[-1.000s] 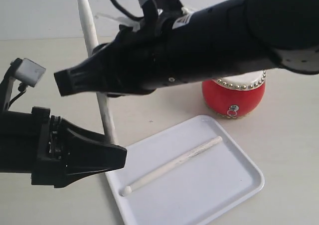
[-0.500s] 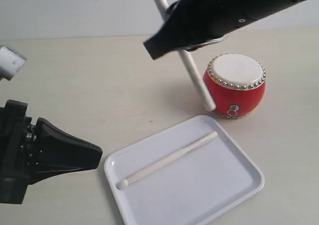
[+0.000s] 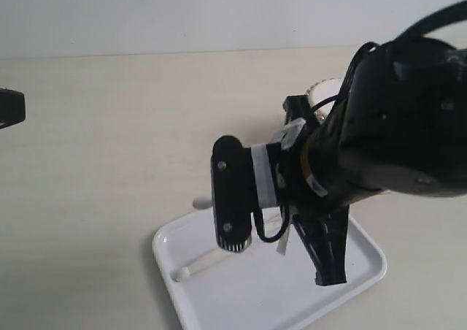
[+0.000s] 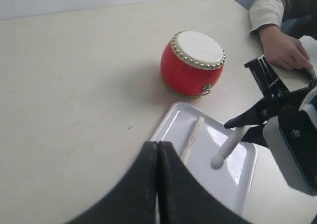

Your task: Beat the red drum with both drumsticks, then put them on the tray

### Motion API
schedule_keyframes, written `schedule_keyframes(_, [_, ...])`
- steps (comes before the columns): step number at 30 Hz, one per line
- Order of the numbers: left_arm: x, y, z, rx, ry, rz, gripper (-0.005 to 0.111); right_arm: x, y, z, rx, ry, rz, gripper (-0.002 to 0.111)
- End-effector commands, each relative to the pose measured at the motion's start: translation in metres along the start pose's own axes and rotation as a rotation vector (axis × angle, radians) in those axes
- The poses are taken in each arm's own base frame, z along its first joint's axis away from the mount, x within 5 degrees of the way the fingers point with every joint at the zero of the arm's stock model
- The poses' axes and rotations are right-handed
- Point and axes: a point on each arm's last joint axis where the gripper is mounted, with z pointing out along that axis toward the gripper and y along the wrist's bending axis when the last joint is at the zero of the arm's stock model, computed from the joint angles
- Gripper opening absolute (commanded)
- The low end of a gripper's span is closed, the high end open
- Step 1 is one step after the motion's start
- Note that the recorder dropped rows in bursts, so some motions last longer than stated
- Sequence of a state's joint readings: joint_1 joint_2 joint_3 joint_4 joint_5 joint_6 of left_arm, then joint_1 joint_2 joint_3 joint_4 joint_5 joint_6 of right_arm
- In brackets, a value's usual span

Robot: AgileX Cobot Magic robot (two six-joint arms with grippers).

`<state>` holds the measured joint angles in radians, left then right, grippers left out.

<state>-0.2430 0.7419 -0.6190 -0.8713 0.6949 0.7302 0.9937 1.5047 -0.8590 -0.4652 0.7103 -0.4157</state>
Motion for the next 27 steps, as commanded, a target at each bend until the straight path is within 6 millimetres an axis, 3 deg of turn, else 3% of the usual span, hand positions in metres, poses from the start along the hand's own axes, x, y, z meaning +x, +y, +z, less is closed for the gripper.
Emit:
schedule_keyframes(1, [-0.001, 0.0, -0.002, -0.014, -0.014, -0.003, 0.0, -0.015, 0.016, 0.023, -0.027, 0.014, -0.17, 0.0])
schedule_keyframes(7, [0.0, 0.001, -0.002, -0.016, -0.011, -0.001, 0.0, -0.023, 0.029, 0.054, -0.07, 0.077, -0.284, 0.0])
schedule_keyframes(16, [0.0, 0.001, -0.002, -0.017, -0.012, -0.001, 0.0, -0.028, 0.034, 0.063, -0.1, 0.04, -0.312, 0.001])
schedule_keyframes(27, [0.0, 0.001, -0.001, -0.02, -0.014, -0.002, 0.0, -0.028, 0.038, 0.064, -0.14, 0.037, -0.256, 0.029])
